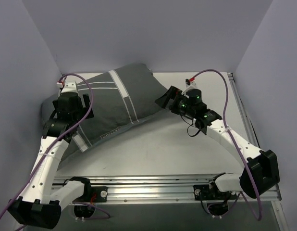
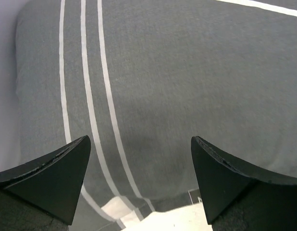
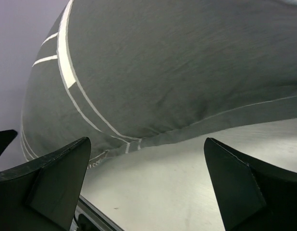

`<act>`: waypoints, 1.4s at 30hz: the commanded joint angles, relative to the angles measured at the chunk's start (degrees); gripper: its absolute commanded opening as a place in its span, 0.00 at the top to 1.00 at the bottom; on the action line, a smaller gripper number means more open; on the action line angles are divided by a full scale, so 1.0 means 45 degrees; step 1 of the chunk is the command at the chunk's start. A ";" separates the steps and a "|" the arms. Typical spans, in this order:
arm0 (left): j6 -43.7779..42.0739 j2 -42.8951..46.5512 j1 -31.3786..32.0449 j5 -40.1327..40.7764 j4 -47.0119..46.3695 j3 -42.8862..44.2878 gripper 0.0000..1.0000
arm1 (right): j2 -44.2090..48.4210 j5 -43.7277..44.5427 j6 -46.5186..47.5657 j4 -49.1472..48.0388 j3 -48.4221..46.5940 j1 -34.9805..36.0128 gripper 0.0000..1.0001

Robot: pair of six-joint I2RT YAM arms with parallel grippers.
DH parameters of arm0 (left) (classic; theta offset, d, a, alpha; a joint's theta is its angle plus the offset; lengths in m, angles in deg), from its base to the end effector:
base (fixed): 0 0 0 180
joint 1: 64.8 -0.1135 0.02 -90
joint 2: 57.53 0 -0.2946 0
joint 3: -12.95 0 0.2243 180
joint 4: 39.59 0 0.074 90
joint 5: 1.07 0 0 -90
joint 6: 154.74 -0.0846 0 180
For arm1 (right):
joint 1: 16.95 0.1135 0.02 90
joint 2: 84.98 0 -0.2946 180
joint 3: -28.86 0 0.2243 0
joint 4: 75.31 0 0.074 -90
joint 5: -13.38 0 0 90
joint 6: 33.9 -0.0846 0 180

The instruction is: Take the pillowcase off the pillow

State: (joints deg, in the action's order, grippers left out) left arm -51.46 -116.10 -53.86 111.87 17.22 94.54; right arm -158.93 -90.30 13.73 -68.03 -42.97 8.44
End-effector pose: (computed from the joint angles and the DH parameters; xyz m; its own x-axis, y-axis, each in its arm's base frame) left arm 0.2017 -0.0054 0.3681 -0.4985 -0.1191 -0.8587 -0.2649 0.9641 0.0201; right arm 0.2776 0.1539 0.3628 -0.5318 0.4724 -0.7029 -0.3641 0.6218 0.6934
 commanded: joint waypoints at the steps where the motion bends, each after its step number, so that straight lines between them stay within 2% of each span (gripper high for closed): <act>1: 0.0272 -0.0578 -0.0419 0.0118 -0.1169 -0.0012 0.06 | -0.0693 0.1414 -0.1830 -0.2799 0.0190 0.1308 0.00; 5: 0.0486 -0.1066 -0.0673 -0.0194 -0.1404 -0.0325 0.06 | -0.1902 0.2937 -0.3021 -0.3561 0.0424 0.2774 0.00; 10: 0.0701 -0.1263 -0.0693 -0.0800 -0.1521 -0.0793 0.06 | -0.2413 0.5497 -0.4372 -0.3562 0.0971 0.4356 0.00; 16: 0.0721 -0.1243 -0.0673 -0.1113 -0.1541 -0.1184 0.06 | -0.3369 0.5637 -0.5213 -0.4478 0.1186 0.4964 0.00; 24: 0.0858 -0.1087 -0.0673 -0.1796 -0.1404 -0.1555 0.06 | -0.5166 0.5441 -0.4960 -0.7213 0.0953 0.4964 0.01; 27: 0.0955 -0.0950 -0.0693 -0.2107 -0.1424 -0.1828 0.06 | -0.5752 0.5285 -0.4726 -0.7974 0.0659 0.4945 0.11; 28: 0.1014 -0.0873 -0.0673 -0.2245 -0.1424 -0.1964 0.06 | -0.5889 0.5226 -0.4667 -0.8247 0.0562 0.4906 0.21; 29: 0.1130 -0.0853 -0.0673 -0.2381 -0.1424 -0.2043 0.06 | -0.6103 0.5187 -0.4609 -0.8307 0.0523 0.4905 0.25; 30: 0.1189 -0.0814 -0.0654 -0.2499 -0.1424 -0.2141 0.06 | -0.6202 0.5167 -0.4608 -0.8347 0.0503 0.4867 0.40; 32: 0.1306 -0.0677 -0.0654 -0.2928 -0.1404 -0.2375 0.06 | -0.6358 0.5070 -0.4608 -0.8561 0.0658 0.4750 0.56; 33: 0.1365 -0.0619 -0.0654 -0.3084 -0.1365 -0.2434 0.06 | -0.6359 0.4934 -0.4608 -0.8659 0.0756 0.4691 0.74; 36: 0.1502 -0.0326 -0.0615 -0.3534 -0.1171 -0.2532 0.06 | -0.6028 0.4719 -0.4666 -0.8874 0.1438 0.4321 1.00; 40: 0.1619 0.0376 -0.0595 -0.4062 -0.0566 -0.2240 0.06 | -0.4665 0.3746 -0.4453 -0.8739 0.2590 0.3423 1.00; 42: 0.1561 0.0611 -0.0595 -0.4257 0.0017 -0.1677 0.06 | -0.3999 0.3236 -0.4083 -0.7981 0.2981 0.2568 1.00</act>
State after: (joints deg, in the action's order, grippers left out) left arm -45.49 -115.35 -56.60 96.44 12.74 84.00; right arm -183.52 -75.50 -7.47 -105.75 -31.82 25.77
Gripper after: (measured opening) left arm 0.939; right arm 0.021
